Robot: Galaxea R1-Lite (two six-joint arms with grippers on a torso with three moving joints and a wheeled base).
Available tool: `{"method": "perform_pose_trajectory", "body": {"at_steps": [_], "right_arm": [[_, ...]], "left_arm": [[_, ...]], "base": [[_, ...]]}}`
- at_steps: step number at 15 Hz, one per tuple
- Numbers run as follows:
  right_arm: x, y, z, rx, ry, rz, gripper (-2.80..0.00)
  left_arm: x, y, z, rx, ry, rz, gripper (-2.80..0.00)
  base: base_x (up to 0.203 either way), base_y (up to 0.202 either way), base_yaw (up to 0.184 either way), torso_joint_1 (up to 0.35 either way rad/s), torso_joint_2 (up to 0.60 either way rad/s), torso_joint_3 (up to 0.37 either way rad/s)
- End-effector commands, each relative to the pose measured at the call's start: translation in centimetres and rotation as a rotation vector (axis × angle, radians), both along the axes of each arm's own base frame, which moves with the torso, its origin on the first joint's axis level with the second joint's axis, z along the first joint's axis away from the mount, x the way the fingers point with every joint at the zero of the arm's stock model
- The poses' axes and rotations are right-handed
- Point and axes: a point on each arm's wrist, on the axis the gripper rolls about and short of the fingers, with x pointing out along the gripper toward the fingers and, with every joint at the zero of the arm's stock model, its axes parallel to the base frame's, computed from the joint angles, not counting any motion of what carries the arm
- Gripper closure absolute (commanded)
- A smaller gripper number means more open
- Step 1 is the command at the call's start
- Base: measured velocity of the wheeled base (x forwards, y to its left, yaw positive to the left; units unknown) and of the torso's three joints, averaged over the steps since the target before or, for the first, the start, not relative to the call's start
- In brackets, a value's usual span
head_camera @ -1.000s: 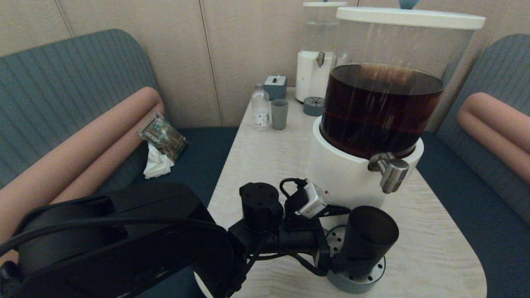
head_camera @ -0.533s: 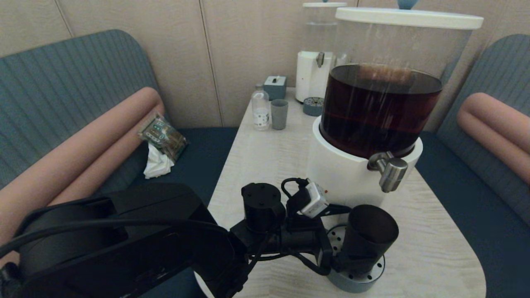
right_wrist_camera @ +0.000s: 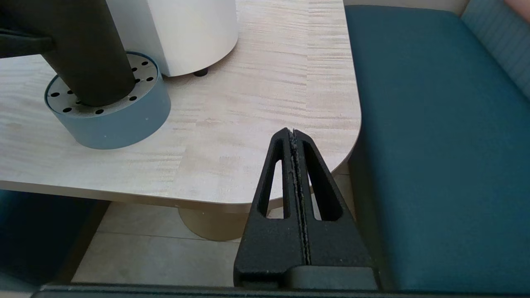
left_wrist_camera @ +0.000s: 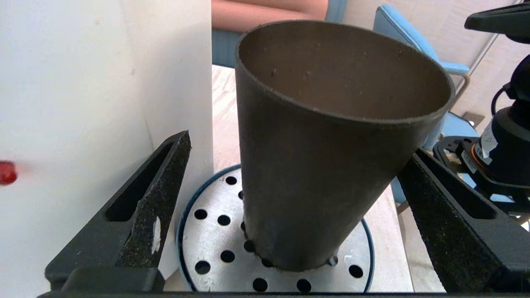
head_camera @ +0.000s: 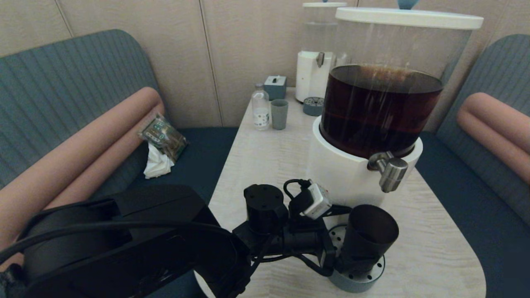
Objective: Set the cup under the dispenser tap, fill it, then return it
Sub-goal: Place the cup next to the water dispenser
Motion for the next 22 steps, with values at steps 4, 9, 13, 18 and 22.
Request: {"method": "perform_pose_trajectory", "body": {"at_steps": [4,9,13,18,22], "right_arm": [[0.0,0.0,0.0,0.0,0.001,0.0,0.0],[0.0,0.0,0.0,0.0,0.001,0.0,0.0],[0.0,0.0,0.0,0.0,0.001,0.0,0.0],[0.0,0.0,0.0,0.0,0.001,0.0,0.0],[0.0,0.0,0.0,0.0,0.001,0.0,0.0]], "left_arm": [[-0.3,-0.3,0.3,-0.012,-0.009,-0.017,-2.8],[-0.7,-0.9,0.4,-0.016,-0.009,-0.034,-2.8],[-0.6,-1.1,0.5,-0.021,-0.012,-0.036,-2.8],[-0.3,-1.5,0.3,-0.025,-0.018,-0.036,-2.8],[-0.2,-1.6,0.2,-0.026,-0.019,-0.037,-2.8]], "base": [[0.0,0.0,0.0,0.0,0.0,0.0],[0.0,0.0,0.0,0.0,0.0,0.0],[0.0,0.0,0.0,0.0,0.0,0.0],[0.0,0.0,0.0,0.0,0.0,0.0],[0.0,0.0,0.0,0.0,0.0,0.0]]}}
